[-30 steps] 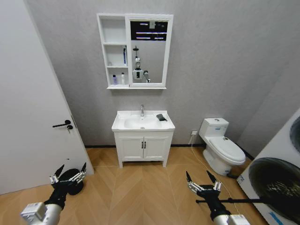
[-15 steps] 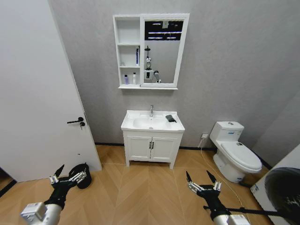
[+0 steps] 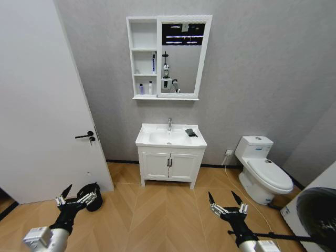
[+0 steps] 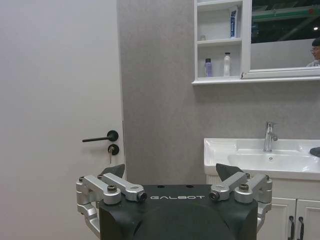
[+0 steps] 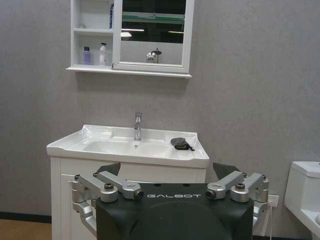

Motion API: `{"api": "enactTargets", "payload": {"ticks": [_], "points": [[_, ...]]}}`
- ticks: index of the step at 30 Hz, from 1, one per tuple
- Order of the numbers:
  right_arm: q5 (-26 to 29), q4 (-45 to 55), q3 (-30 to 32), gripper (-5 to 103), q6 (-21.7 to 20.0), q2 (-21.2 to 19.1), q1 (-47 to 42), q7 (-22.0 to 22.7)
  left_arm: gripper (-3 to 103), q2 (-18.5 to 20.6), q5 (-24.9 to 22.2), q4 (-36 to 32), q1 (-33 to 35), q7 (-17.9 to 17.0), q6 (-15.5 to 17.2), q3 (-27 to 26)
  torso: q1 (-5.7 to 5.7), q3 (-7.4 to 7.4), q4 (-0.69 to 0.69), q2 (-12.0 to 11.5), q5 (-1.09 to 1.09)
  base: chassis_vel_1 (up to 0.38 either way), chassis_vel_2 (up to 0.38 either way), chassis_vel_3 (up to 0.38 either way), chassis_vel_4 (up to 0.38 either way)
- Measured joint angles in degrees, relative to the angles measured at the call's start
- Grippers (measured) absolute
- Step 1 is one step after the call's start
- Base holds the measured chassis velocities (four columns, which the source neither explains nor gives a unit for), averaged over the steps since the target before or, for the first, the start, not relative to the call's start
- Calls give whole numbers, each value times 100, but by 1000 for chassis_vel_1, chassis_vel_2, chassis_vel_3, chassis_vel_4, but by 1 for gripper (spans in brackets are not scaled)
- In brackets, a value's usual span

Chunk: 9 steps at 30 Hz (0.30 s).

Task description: Move facial cleanser and shampoo from washbasin to cabinet, then wipe washbasin with towel.

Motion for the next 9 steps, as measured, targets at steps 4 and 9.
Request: {"api": "enactTargets", "payload": {"ticks": [4, 9], "points": [[0, 0, 0, 100, 0, 0, 0, 0, 100, 0, 0, 0, 0, 0, 0, 0, 0, 0, 0, 0, 0, 0, 0, 0, 0], [0, 0, 0, 100, 0, 0, 0, 0, 100, 0, 0, 0, 0, 0, 0, 0, 0, 0, 0, 0, 0, 0, 0, 0, 0]]}}
